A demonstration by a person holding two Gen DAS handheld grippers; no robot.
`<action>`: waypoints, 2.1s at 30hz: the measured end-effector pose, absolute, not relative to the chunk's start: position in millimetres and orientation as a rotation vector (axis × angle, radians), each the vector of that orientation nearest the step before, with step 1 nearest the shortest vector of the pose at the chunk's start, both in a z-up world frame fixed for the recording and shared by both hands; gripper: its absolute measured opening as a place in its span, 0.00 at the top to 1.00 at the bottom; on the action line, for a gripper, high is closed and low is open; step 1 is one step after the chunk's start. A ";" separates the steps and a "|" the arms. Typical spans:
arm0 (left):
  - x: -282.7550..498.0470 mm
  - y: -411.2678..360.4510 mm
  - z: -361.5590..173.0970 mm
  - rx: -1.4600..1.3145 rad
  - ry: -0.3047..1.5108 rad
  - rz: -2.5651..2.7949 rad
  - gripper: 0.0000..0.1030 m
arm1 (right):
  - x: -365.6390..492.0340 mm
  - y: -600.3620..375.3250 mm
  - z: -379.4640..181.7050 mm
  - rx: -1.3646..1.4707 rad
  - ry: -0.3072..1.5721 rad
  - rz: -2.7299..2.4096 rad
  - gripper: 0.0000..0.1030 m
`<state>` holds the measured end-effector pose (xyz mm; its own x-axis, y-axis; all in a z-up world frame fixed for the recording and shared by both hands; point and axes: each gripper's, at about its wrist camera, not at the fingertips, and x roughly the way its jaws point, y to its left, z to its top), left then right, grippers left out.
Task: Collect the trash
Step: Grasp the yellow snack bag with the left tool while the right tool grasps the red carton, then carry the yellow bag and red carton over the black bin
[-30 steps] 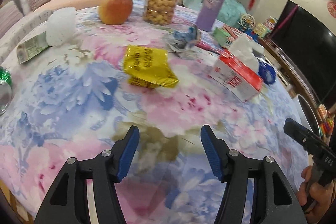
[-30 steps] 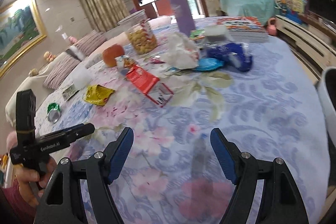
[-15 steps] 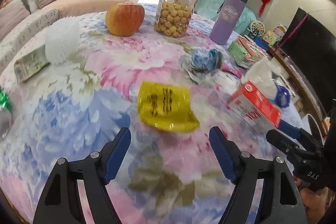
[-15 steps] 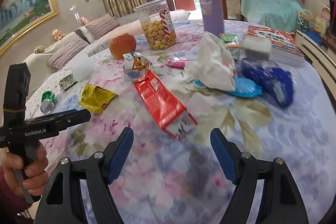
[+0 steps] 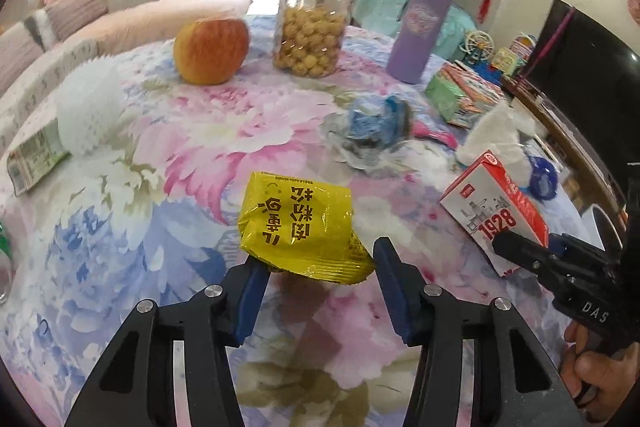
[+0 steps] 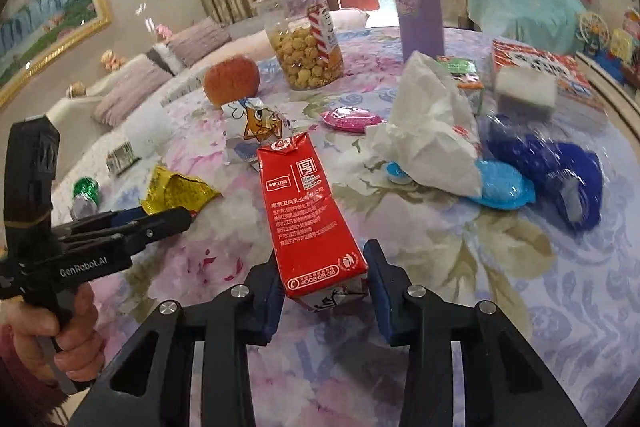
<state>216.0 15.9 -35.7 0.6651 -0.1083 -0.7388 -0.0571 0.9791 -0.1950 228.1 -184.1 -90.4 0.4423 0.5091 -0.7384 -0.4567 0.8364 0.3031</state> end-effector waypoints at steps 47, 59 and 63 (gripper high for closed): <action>180.2 -195.9 -14.9 0.002 0.835 -0.520 0.52 | 112.7 -415.0 -55.1 0.373 0.849 0.153 0.64; 190.3 -246.9 -11.3 0.050 0.828 -0.602 0.52 | 99.8 -458.4 -44.9 0.387 0.827 0.068 0.64; 193.6 -263.5 -11.1 0.067 0.824 -0.625 0.52 | 97.2 -472.1 -41.6 0.391 0.821 0.044 0.64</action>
